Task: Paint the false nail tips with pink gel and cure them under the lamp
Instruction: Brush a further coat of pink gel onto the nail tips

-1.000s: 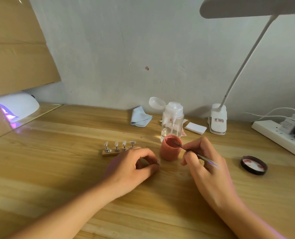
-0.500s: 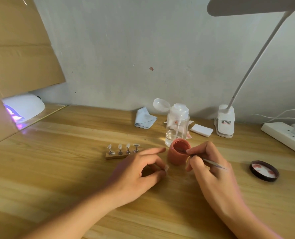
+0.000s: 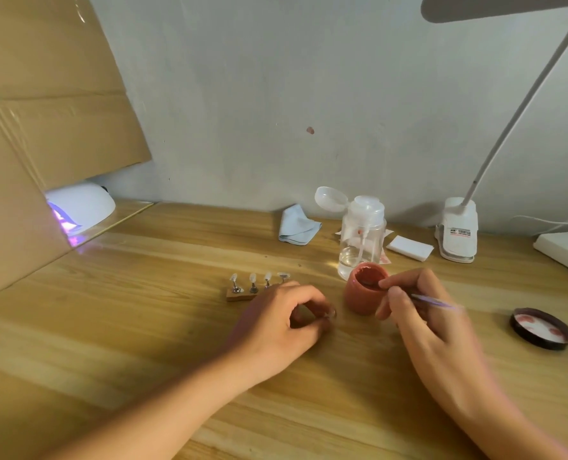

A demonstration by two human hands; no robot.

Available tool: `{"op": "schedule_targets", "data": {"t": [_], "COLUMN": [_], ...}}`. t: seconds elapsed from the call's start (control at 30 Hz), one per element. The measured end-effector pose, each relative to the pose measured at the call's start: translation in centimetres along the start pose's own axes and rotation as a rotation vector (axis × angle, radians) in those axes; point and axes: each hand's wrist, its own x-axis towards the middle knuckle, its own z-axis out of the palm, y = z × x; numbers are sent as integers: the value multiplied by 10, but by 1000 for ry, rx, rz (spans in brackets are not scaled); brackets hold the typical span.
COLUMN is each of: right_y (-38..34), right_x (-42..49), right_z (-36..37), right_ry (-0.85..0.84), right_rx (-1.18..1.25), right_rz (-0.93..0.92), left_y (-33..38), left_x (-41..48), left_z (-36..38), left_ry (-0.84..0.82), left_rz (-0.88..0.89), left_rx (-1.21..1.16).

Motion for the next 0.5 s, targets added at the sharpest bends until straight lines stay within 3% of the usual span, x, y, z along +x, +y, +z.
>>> {"op": "schedule_targets", "data": {"t": [0.33, 0.5], "right_y": [-10, -17], "right_x": [-1, -6], "right_z": [0, 2], "right_ry": [52, 78], "right_rx": [56, 147], "right_rz": [-13, -18], "left_y": [5, 7], "left_x": [7, 4], "left_z": [-8, -4], "left_ry": [-186, -107], "left_rz": [-119, -95], "left_rx": [-8, -3]}}
